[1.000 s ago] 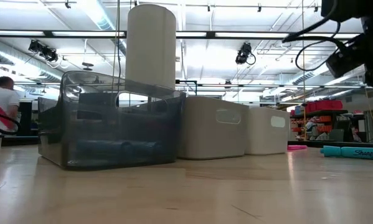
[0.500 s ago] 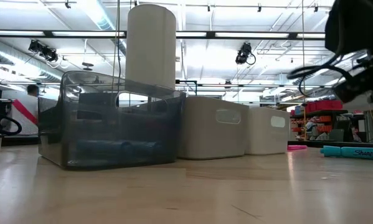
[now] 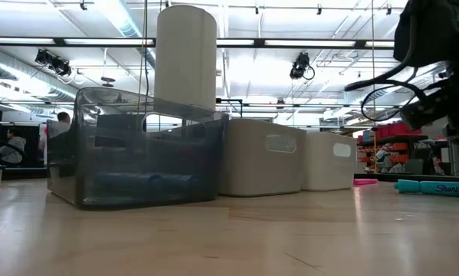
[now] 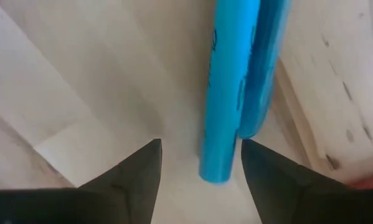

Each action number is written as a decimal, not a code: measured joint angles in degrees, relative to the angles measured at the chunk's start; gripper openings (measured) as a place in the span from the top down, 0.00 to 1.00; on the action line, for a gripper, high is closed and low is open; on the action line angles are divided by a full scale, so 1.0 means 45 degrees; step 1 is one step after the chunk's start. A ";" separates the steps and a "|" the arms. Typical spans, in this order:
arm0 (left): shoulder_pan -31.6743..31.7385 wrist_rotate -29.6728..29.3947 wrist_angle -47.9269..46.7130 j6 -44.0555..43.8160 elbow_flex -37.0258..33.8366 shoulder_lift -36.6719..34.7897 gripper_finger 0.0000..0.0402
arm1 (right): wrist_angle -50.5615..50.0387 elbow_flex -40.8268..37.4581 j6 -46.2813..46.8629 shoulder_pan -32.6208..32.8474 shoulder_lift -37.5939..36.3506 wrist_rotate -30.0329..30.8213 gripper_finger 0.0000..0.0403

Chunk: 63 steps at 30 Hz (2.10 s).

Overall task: Pick & Place Markers
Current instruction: Put the blue highlighter into the black bin

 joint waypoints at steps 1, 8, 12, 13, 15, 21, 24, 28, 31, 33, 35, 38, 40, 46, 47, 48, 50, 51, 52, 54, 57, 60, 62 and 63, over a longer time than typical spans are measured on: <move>0.0000 0.0000 -0.0010 0.0000 0.0000 0.0000 0.41 | 0.0150 -0.0102 -0.0032 -0.0054 0.0000 -0.0045 0.45; 0.0000 0.0002 -0.0006 -0.0005 0.0000 0.0000 0.41 | 0.0451 -0.0436 -0.0017 -0.0334 -0.0005 -0.0473 0.46; 0.0000 0.0000 -0.0005 -0.0010 0.0000 0.0000 0.41 | 0.0448 -0.0436 -0.0038 -0.0329 -0.0005 -0.0494 0.54; 0.0004 0.0000 -0.0010 -0.0010 0.0000 0.0000 0.41 | 0.0448 -0.0436 -0.0003 -0.0329 -0.0005 -0.0513 0.58; 0.0000 0.0000 -0.0005 -0.0010 0.0000 0.0000 0.41 | 0.0453 -0.0436 -0.0003 -0.0329 -0.0005 -0.0559 0.66; 0.0000 0.0009 -0.0005 -0.0069 0.0000 0.0000 0.41 | 0.0468 -0.0407 0.0182 -0.0324 -0.0029 -0.0688 0.90; 0.0000 0.0417 -0.0005 -0.0162 0.0000 0.0000 0.41 | 0.0458 -0.0412 0.0382 -0.0324 -0.0074 -0.0691 0.90; 0.0000 0.0670 -0.0005 -0.0287 0.0000 0.0000 0.41 | 0.0158 -0.0259 0.0435 -0.0305 -0.0266 -0.0788 0.90; 0.0000 0.0625 -0.0005 -0.0283 0.0000 0.0000 0.41 | -0.0448 0.0297 0.0347 -0.0305 -0.0577 -0.0779 0.90; 0.0007 0.0502 -0.0013 -0.0245 0.0000 -0.0025 0.41 | -0.1005 0.0768 0.0240 -0.0305 -0.0831 -0.0560 0.90; 0.0016 0.0439 0.0006 -0.0244 0.0002 -0.0087 0.41 | -0.1456 0.1342 0.0156 -0.0290 -0.1107 -0.0361 0.90; 0.0090 0.0423 0.0017 -0.0242 0.0010 -0.0102 0.41 | -0.2300 0.2304 -0.0093 -0.0180 -0.1474 -0.0104 0.90; 0.0097 0.0419 -0.0028 -0.0253 0.0010 -0.0097 0.41 | -0.2943 0.2970 -0.0102 -0.0107 -0.1615 0.0126 0.90; 0.0097 0.0418 -0.0004 -0.0253 0.0010 -0.0102 0.41 | -0.4618 0.4976 -0.0109 -0.0081 -0.1715 0.1194 0.90; 0.0097 0.0418 0.0009 -0.0253 0.0010 -0.0102 0.41 | -0.4639 0.5284 -0.0134 -0.0081 -0.1715 0.1554 0.90; 0.0097 0.0418 0.0014 -0.0253 0.0010 -0.0102 0.41 | -0.4591 0.5569 -0.0184 -0.0081 -0.1715 0.1903 0.90; 0.0097 0.0348 0.0004 -0.0243 0.0010 -0.0102 0.41 | -0.4309 0.6128 -0.0473 -0.0081 -0.1715 0.2758 0.90; 0.0097 0.0298 0.0008 -0.0241 0.0010 -0.0102 0.41 | -0.4052 0.6365 -0.0630 -0.0085 -0.1715 0.3145 0.90; 0.0102 0.0283 0.0012 -0.0243 0.0010 -0.0102 0.41 | -0.3738 0.6570 -0.0777 -0.0091 -0.1715 0.3513 0.90; 0.0097 0.0277 0.0012 -0.0248 0.0010 -0.0102 0.41 | -0.3138 0.6918 -0.1208 -0.0149 -0.1715 0.4146 0.90; 0.0102 0.0277 0.0072 -0.0253 0.0010 -0.0100 0.41 | -0.1889 0.7303 -0.1997 -0.0331 -0.1715 0.4600 0.90; 0.0097 0.0277 0.0142 -0.0262 0.0010 -0.0102 0.41 | -0.0434 0.7577 -0.2863 -0.0563 -0.1715 0.4671 0.90; 0.0099 0.0274 0.0251 -0.0262 0.0010 -0.0102 0.41 | 0.0516 0.7693 -0.3391 -0.0708 -0.1715 0.4677 0.90; 0.0102 0.0272 0.0337 -0.0260 0.0010 -0.0102 0.41 | 0.0974 0.7728 -0.3688 -0.0773 -0.1715 0.4677 0.90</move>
